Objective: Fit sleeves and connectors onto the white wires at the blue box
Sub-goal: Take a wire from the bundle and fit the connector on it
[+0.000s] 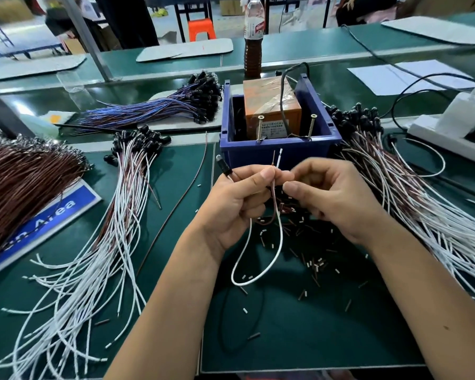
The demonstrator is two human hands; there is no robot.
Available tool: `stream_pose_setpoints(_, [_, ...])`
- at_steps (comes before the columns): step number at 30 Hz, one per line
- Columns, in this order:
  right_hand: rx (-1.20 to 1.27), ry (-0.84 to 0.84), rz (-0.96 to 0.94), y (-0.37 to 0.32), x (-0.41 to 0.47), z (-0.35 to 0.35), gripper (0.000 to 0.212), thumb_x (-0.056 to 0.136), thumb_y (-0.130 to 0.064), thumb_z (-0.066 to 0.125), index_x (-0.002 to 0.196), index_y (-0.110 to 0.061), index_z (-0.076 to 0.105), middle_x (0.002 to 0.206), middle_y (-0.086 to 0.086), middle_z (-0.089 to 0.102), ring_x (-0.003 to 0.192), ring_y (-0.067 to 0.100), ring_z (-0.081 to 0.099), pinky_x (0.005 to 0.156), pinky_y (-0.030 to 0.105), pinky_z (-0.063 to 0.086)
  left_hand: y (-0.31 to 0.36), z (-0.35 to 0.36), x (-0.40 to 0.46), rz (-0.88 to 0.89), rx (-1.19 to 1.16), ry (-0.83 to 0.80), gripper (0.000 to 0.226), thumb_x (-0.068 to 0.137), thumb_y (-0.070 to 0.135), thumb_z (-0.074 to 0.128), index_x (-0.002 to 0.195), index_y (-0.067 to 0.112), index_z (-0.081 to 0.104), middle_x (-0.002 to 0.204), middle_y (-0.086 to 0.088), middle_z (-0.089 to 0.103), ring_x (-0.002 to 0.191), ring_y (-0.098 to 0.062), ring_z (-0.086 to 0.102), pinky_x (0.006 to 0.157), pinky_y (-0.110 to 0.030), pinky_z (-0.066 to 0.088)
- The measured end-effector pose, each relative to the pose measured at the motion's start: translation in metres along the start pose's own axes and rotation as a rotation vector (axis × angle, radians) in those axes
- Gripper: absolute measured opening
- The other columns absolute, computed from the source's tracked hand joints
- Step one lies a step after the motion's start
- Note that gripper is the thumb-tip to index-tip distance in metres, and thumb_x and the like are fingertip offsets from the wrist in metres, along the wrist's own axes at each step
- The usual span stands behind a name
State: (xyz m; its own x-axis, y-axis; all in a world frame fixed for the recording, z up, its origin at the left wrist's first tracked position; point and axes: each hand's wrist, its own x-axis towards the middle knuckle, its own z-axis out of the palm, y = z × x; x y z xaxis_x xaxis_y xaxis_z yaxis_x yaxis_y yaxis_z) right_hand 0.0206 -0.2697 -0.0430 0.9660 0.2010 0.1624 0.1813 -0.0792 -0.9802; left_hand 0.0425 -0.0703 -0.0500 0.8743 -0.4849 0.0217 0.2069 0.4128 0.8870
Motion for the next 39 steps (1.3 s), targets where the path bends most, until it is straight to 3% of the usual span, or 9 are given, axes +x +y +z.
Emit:
stream_pose_setpoints(5, [0.164, 0.033, -0.021, 0.0017, -0.0013, 0.0047, 0.034, 0.084, -0.033, 0.080, 0.114, -0.017, 0.074, 0.081, 0.002, 0.069, 0.051, 0.012, 0.052, 0.037, 0.021, 0.034, 0.0010, -0.0051, 0.0011, -0.050, 0.023, -0.020, 0.016, 0.093, 0.018, 0.064, 0.091, 0.008, 0.078, 0.081, 0.001, 0.076, 0.041, 0.003, 0.030, 0.038, -0.008, 0.024])
stream_pose_setpoints(8, [0.262, 0.062, -0.019, 0.0024, -0.0005, 0.0046, 0.029, 0.093, -0.036, 0.067, 0.107, -0.013, 0.076, 0.078, 0.006, 0.066, 0.050, 0.013, 0.052, 0.035, 0.020, 0.034, -0.0013, -0.0043, 0.0004, -0.103, 0.094, -0.059, 0.020, 0.093, 0.016, 0.063, 0.084, 0.014, 0.081, 0.087, -0.001, 0.077, 0.043, 0.003, 0.031, 0.039, -0.008, 0.026])
stream_pose_setpoints(12, [0.201, 0.145, -0.023, 0.0051, 0.0024, 0.0052, 0.017, 0.087, -0.032, 0.074, 0.090, -0.016, 0.078, 0.075, 0.007, 0.068, 0.045, 0.012, 0.051, 0.033, 0.020, 0.033, -0.0039, -0.0032, 0.0015, -0.140, 0.093, -0.091, 0.020, 0.093, 0.016, 0.063, 0.083, 0.017, 0.081, 0.090, -0.003, 0.077, 0.043, 0.002, 0.032, 0.040, -0.008, 0.027])
stream_pose_setpoints(17, [0.148, 0.213, -0.029, 0.0070, 0.0037, 0.0073, 0.011, 0.093, -0.026, 0.074, 0.088, -0.015, 0.075, 0.074, 0.005, 0.068, 0.044, 0.011, 0.049, 0.034, 0.019, 0.032, -0.0043, -0.0033, 0.0031, -0.133, 0.082, -0.074, 0.021, 0.092, 0.016, 0.062, 0.082, 0.016, 0.081, 0.088, -0.004, 0.077, 0.043, 0.003, 0.031, 0.039, -0.008, 0.027])
stream_pose_setpoints(23, [0.221, 0.267, -0.029, 0.0054, 0.0035, 0.0037, 0.018, 0.104, -0.018, 0.064, 0.088, -0.011, 0.070, 0.073, 0.002, 0.062, 0.044, 0.011, 0.048, 0.035, 0.019, 0.030, -0.0047, -0.0037, 0.0017, -0.102, 0.073, -0.078, 0.026, 0.094, 0.015, 0.059, 0.080, 0.017, 0.080, 0.087, -0.003, 0.077, 0.042, 0.003, 0.032, 0.040, -0.008, 0.028])
stream_pose_setpoints(28, [0.174, 0.164, -0.046, 0.0048, 0.0012, 0.0104, 0.020, 0.091, -0.031, 0.071, 0.093, -0.012, 0.074, 0.075, 0.006, 0.068, 0.045, 0.013, 0.053, 0.033, 0.020, 0.035, -0.0048, -0.0037, 0.0022, -0.111, 0.072, -0.094, 0.025, 0.095, 0.015, 0.059, 0.082, 0.016, 0.081, 0.087, -0.002, 0.077, 0.043, 0.003, 0.032, 0.040, -0.007, 0.028])
stream_pose_setpoints(31, [0.128, 0.174, -0.068, 0.0054, 0.0010, 0.0091, 0.011, 0.094, -0.026, 0.073, 0.088, -0.017, 0.074, 0.073, 0.005, 0.068, 0.045, 0.013, 0.052, 0.034, 0.020, 0.035, -0.0047, -0.0029, 0.0021, -0.120, 0.072, -0.098, 0.025, 0.094, 0.015, 0.059, 0.082, 0.016, 0.080, 0.086, -0.003, 0.077, 0.042, 0.003, 0.032, 0.040, -0.007, 0.028])
stream_pose_setpoints(36, [0.204, 0.270, -0.107, 0.0066, 0.0028, 0.0070, 0.018, 0.103, -0.018, 0.066, 0.086, -0.015, 0.070, 0.073, 0.003, 0.063, 0.044, 0.011, 0.048, 0.034, 0.019, 0.031, -0.0045, -0.0036, 0.0019, -0.112, 0.060, -0.095, 0.025, 0.093, 0.014, 0.060, 0.078, 0.016, 0.079, 0.084, -0.004, 0.076, 0.042, 0.003, 0.031, 0.040, -0.008, 0.026])
stream_pose_setpoints(39, [0.205, 0.323, -0.081, 0.0068, 0.0038, 0.0015, 0.024, 0.098, -0.033, 0.071, 0.081, -0.016, 0.068, 0.067, 0.003, 0.062, 0.038, 0.011, 0.045, 0.034, 0.017, 0.027, -0.0029, -0.0023, 0.0000, -0.039, 0.019, -0.108, 0.022, 0.094, 0.012, 0.064, 0.079, 0.016, 0.080, 0.087, -0.001, 0.077, 0.041, 0.004, 0.033, 0.041, -0.008, 0.026])
